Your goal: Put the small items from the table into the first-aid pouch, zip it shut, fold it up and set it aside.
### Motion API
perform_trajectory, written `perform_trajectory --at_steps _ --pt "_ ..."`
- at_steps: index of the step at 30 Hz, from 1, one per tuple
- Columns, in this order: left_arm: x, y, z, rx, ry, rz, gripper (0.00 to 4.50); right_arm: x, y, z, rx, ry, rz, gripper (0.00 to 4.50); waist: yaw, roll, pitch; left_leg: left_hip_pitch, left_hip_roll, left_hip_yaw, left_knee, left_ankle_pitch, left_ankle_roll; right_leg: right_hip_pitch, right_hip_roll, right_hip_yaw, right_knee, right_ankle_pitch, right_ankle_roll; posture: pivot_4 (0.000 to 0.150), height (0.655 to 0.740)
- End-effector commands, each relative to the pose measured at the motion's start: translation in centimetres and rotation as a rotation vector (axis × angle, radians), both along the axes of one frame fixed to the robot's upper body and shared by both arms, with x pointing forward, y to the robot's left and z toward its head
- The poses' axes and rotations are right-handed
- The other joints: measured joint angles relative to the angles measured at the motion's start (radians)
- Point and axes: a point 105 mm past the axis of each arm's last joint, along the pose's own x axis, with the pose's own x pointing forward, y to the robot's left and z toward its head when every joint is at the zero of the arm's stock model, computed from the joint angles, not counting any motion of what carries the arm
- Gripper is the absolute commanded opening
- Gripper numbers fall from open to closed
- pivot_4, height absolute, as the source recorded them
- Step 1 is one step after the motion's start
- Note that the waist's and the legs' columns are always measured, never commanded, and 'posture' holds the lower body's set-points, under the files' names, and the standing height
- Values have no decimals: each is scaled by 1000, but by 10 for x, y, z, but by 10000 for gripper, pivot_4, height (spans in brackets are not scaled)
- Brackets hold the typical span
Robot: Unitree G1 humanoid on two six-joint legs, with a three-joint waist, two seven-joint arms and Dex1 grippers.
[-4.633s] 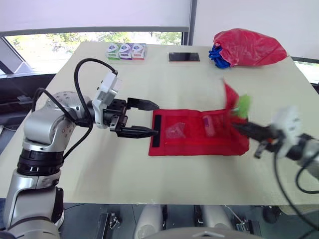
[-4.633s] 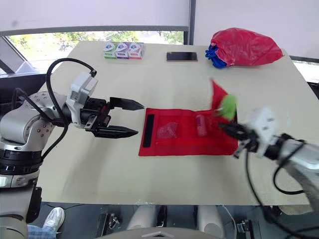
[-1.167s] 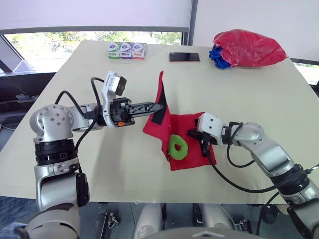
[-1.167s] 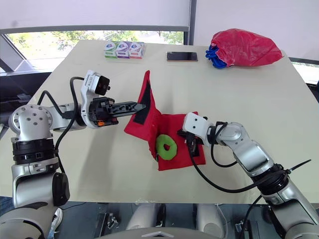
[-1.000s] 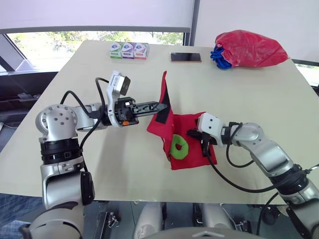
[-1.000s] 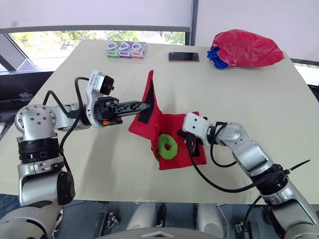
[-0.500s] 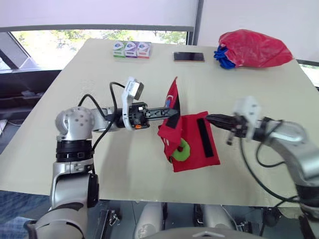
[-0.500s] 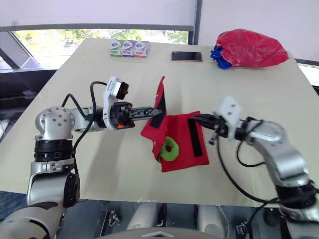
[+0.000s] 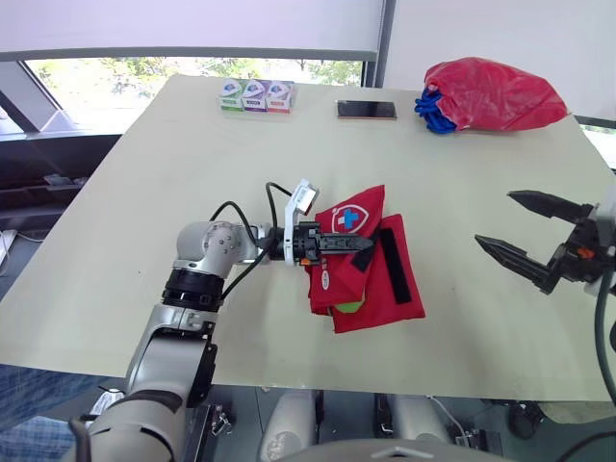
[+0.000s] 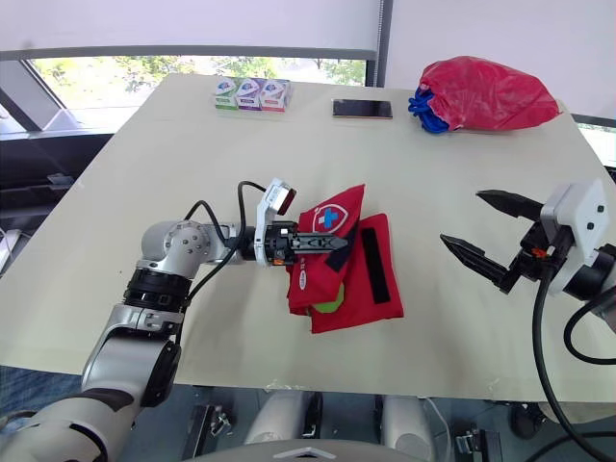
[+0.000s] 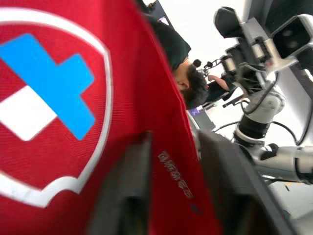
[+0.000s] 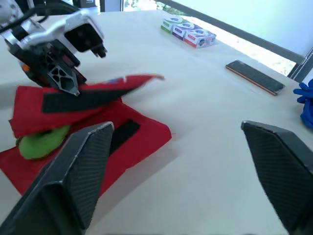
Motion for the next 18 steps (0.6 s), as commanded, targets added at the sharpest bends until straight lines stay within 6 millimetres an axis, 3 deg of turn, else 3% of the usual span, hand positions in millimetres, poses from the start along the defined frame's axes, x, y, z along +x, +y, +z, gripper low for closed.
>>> perform_trajectory --at_steps 1,2,4,10,18 --pt "0 -10 10 -31 -43 -46 33263 -7 -3 13 -14 -62 -29 45000 0 0 0 0 0 0 0 0 0 0 0 0 0 0 0 1500 7400" --pt "-1 -11 10 -35 -45 -56 38434 -7 -3 13 -13 -63 -35 45000 -1 0 0 0 0 0 0 0 0 0 0 0 0 0 0 1500 7400" --pt "-2 -13 11 -44 -46 -74 44115 -8 -4 14 -10 -64 -44 45000 0 0 0 0 0 0 0 0 0 0 0 0 0 0 0 1500 7400" --pt "-2 -20 10 -33 -106 -97 44115 -11 -6 13 -5 -64 -61 45000 0 0 0 -1 0 0 0 0 0 0 0 1 0 0 0 1500 7400" --pt "-14 -28 15 -10 -342 -167 44115 -12 -7 13 -2 -63 -71 45000 0 0 0 -1 0 -1 0 0 0 0 0 1 0 0 0 1500 7400"
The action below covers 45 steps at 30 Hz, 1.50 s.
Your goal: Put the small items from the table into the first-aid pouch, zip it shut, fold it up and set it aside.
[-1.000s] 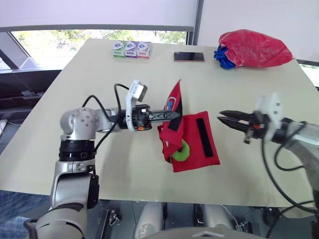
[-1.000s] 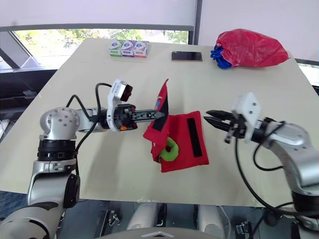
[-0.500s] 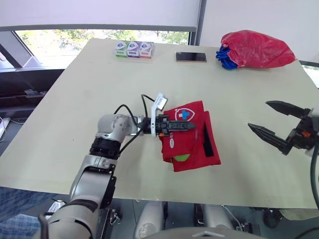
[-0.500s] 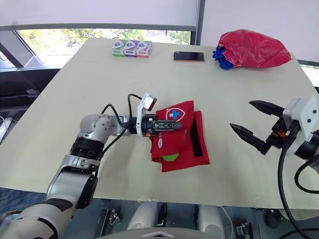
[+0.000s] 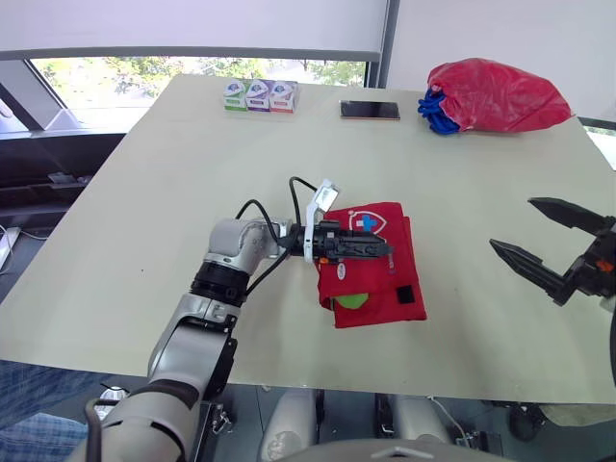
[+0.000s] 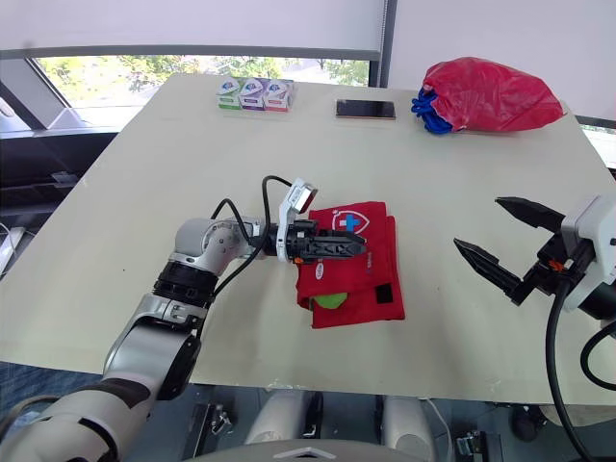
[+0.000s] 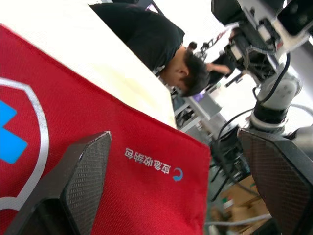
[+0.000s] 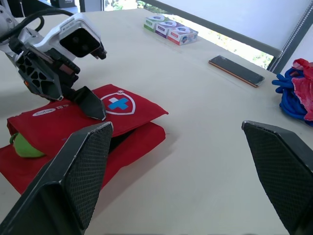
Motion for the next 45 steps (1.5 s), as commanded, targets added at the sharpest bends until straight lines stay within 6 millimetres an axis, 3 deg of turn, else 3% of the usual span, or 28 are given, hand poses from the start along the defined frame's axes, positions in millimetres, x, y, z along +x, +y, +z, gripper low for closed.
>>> perform_trajectory --at_steps 1,2,3,5,11,20,26,28,30,34,38,39,42,45 --pt "-7 -8 9 -3 -155 -50 44115 -5 1 13 -25 -64 2 45000 0 0 0 0 0 0 0 0 0 0 0 0 0 0 0 1500 7400" --pt "-7 -10 8 3 -178 -46 44115 -5 1 12 -23 -64 1 45000 0 0 0 0 0 0 0 0 0 0 0 0 0 0 0 1500 7400" --pt "-7 -12 7 9 -206 -44 38724 -5 1 12 -22 -63 2 45000 0 0 0 0 0 0 0 0 0 0 0 0 0 0 0 1500 7400" --pt "-8 -16 6 22 -272 -51 32275 -5 2 12 -20 -64 4 45000 0 0 0 0 0 0 0 0 0 0 0 0 0 0 0 1500 7400" --pt "-10 -27 -6 86 -445 -85 696 -6 3 12 -13 -68 10 45000 0 0 0 0 0 0 0 0 0 0 0 0 0 0 0 1500 7400" --pt "-7 -31 -64 345 -609 -195 696 -20 2 -10 -121 57 65 45000 3 2 -3 0 0 0 1 0 1 1 0 0 -1 0 0 1500 7400" --pt "-5 -30 -82 389 -652 -224 696 -28 -4 -17 -169 99 88 45000 3 7 -10 2 -1 -1 2 -1 1 4 1 1 -1 -2 3 1500 7400" --pt "-5 -32 -79 364 -663 -220 696 -30 -5 -19 -177 106 95 45000 3 7 -12 3 -1 -1 2 -1 2 5 1 1 -1 -3 4 1500 7400" --pt "-6 -36 -62 283 -658 -210 696 -30 -5 -19 -159 104 98 45000 3 7 -12 4 0 -1 2 -1 2 5 1 1 -2 -3 4 1500 7400" --pt "2 -35 -8 107 -642 -167 696 -30 -8 -19 -105 95 92 45000 1 7 -11 2 0 -2 2 -1 2 4 2 1 -2 -3 4 1500 7400" --pt "24 -29 28 72 -691 -78 696 -29 -14 -23 -60 93 71 45000 2 5 -8 -1 0 -3 2 -1 2 2 3 0 -2 -1 6 1500 7400" --pt "28 -29 31 77 -702 -61 696 -29 -16 -24 -53 93 66 45000 1 5 -8 -2 0 -4 2 -1 2 2 3 0 -2 -1 6 1500 7400" --pt "61 -22 11 262 -790 45 696 -28 -22 -34 -57 111 52 45000 2 5 -8 -1 -2 -3 2 -1 2 3 3 1 -2 -1 7 1500 7400" --pt "71 -27 -4 324 -748 82 696 -27 -23 -36 -55 111 52 45000 -1 5 -7 0 -3 -3 2 -1 2 3 4 1 -2 0 8 1500 7400"
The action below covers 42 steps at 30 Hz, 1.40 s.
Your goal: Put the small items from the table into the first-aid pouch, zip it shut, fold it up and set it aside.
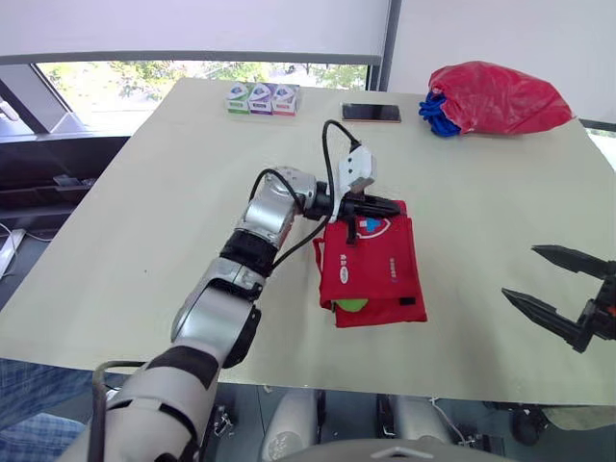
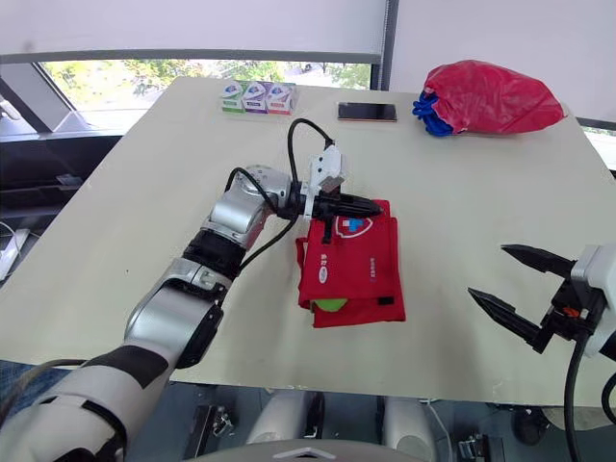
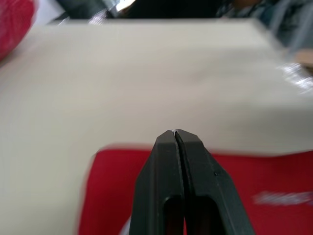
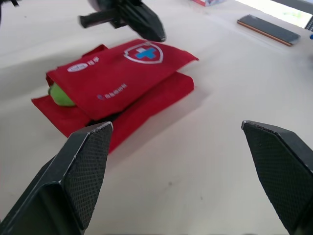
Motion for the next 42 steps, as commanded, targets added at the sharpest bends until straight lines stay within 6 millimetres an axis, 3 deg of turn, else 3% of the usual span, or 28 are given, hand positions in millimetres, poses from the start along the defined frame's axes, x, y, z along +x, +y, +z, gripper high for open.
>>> perform_trajectory --at_steps 1,5,10,13,16,19,21,22,24,25,29,30,31,32,35,42 --pt "7 -9 -19 64 21 39 696 -1 0 5 -5 -41 11 45000 0 -1 0 0 1 0 0 0 0 0 0 0 0 0 0 1500 7400" --pt "-1 -9 -56 195 62 3 696 -1 0 4 7 -46 9 45000 4 -1 0 -1 1 -1 0 0 0 0 0 0 0 0 0 1500 7400" --pt "-10 -11 -67 190 89 -41 696 -3 -1 3 10 -44 1 45000 4 -1 -1 0 2 -1 0 0 0 0 0 0 0 1 -1 1500 7400" --pt "-7 -15 -49 77 92 -38 696 0 -3 -1 2 -35 -31 45000 3 0 -1 0 2 -1 0 0 0 1 0 0 0 2 -2 1500 7400" --pt "-6 -13 -16 -83 48 -71 696 4 2 -8 40 11 -43 45000 1 -1 -1 0 2 -1 0 0 0 0 0 0 0 2 -3 1500 7400" --pt "-5 6 8 -177 24 -72 696 7 12 -14 92 72 -27 45000 1 0 0 -1 3 -1 0 0 0 -1 0 0 0 2 -3 1500 7400" --pt "-11 33 22 -213 24 -83 696 15 22 -18 119 98 -17 45000 -17 0 2 -1 3 -1 0 0 0 -1 0 0 1 2 -3 1500 7400" --pt "-17 47 28 -218 23 -91 5561 20 27 -20 133 111 -15 45000 -18 0 2 0 5 0 0 0 0 -2 1 1 2 2 -4 1500 7400" --pt "-29 70 35 -198 15 -108 10789 27 34 -22 174 143 -17 45000 -28 1 2 0 5 0 0 0 0 -2 1 1 3 2 -4 1500 7400" --pt "-36 81 36 -174 4 -111 16515 30 38 -23 199 168 -15 45000 -32 2 2 1 6 1 0 0 0 -2 2 2 3 2 -5 1500 7400" --pt "-66 113 42 -108 7 -120 32999 39 54 -25 281 251 22 45000 -18 2 2 1 6 0 -1 0 -1 -2 1 2 3 1 -6 1500 7400" --pt "-76 120 43 -91 14 -125 38937 42 59 -23 307 265 38 45000 -18 2 3 0 6 0 -1 0 -1 -2 1 1 3 1 -7 1500 7400" --pt "-84 127 45 -77 18 -126 41779 45 63 -24 328 284 45 45000 -13 1 3 0 6 0 0 0 -1 -2 0 1 2 1 -7 1500 7400" --pt "-91 131 46 -65 15 -123 43687 49 66 -26 337 314 42 45000 -7 1 3 -1 5 0 0 0 0 -2 0 1 2 0 -8 1500 7400" --pt "-107 144 56 -60 -2 -91 43687 50 81 -49 271 457 66 45000 -2 0 3 -1 5 0 0 0 0 -2 -1 1 1 0 -8 1500 7400" --pt "-122 146 63 -68 -25 -23 43687 42 100 -91 207 693 61 45000 -1 1 3 -1 5 0 0 0 0 -2 0 0 1 0 -8 1500 7400"
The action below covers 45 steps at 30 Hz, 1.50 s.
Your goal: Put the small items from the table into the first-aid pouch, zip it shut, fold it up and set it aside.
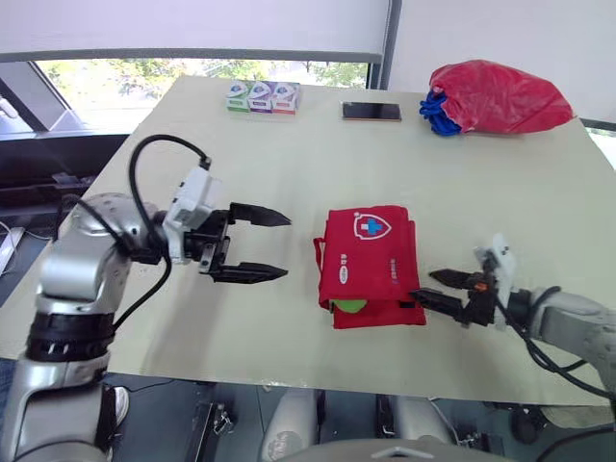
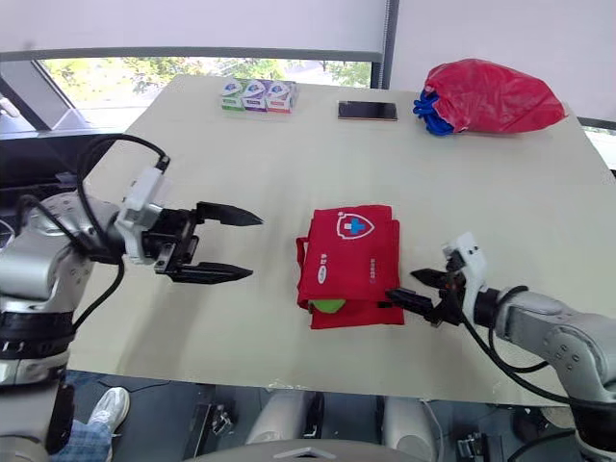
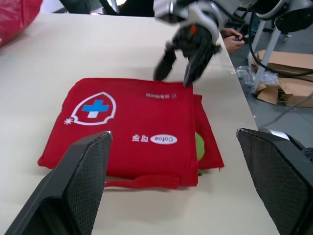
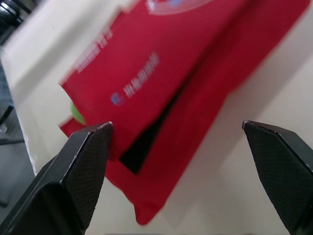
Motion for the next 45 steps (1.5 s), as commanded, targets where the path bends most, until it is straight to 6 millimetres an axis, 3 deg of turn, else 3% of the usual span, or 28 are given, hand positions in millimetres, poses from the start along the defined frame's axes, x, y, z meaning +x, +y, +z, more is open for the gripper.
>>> perform_trajectory --at_steps 1,2,5,7,8,9,14,18,21,28,32,35,38,45 --pt "-8 -3 11 -18 -49 18 43687 -13 12 -12 -16 86 57 45000 -1 0 0 0 0 0 0 0 0 0 0 0 0 0 0 1500 7400" --pt "-9 -4 11 -21 -47 22 43687 -14 14 -14 -14 100 62 45000 -2 0 0 0 0 0 0 0 0 0 1 0 0 0 0 1500 7400" --pt "-10 -6 11 -25 -45 32 45000 -10 15 -14 -10 111 34 37472 -2 -1 -1 0 1 0 0 0 0 0 2 0 0 0 0 1500 7400" --pt "-9 -7 11 -27 -48 38 45000 -7 14 -11 3 107 20 26711 -3 -1 0 1 1 1 0 0 0 0 2 1 0 0 0 1500 7400" --pt "-8 -7 11 -26 -50 40 45000 -6 14 -10 16 106 13 23557 -2 -1 -1 1 1 1 0 0 0 0 2 1 0 0 0 1500 7400" --pt "-7 -7 11 -27 -51 41 45000 -6 15 -9 27 104 10 16184 -2 -1 -1 1 1 1 0 0 0 0 2 1 0 0 0 1500 7400" --pt "-5 -8 11 -29 -52 39 45000 -10 14 -4 51 95 14 394 -1 -1 0 1 1 1 0 0 0 0 2 2 0 0 1 1500 7400" --pt "-3 -10 13 -32 -61 25 45000 -5 10 6 130 65 -37 394 -1 -1 0 1 1 2 0 0 0 0 2 2 0 0 1 1500 7400" --pt "1 -12 16 -40 -76 23 45000 10 -1 16 194 25 -145 394 -1 -1 0 1 1 2 0 0 0 0 3 2 0 0 1 1500 7400" --pt "16 -19 35 -127 -105 71 45000 63 -59 39 330 -91 -575 394 -1 0 0 1 0 4 0 0 0 -1 4 5 0 2 4 1500 7400" --pt "33 -24 47 -173 -118 180 45000 91 -111 43 406 -116 -937 394 -2 0 1 1 0 4 -1 0 0 -1 4 7 1 3 5 1500 7400" --pt "46 -23 55 -214 -122 263 45000 105 -128 43 447 -109 -1098 394 -6 1 1 1 -1 6 -1 0 0 -2 5 9 1 3 5 1500 7400" --pt "55 -22 60 -253 -117 312 45000 118 -137 41 487 -99 -1215 394 -20 1 1 2 -1 7 -2 0 0 -2 6 11 1 3 5 1500 7400" --pt "55 -25 57 -254 -133 287 45000 134 -132 35 563 -47 -1309 394 -32 2 1 3 0 9 -3 0 0 -2 6 15 2 3 5 1500 7400"
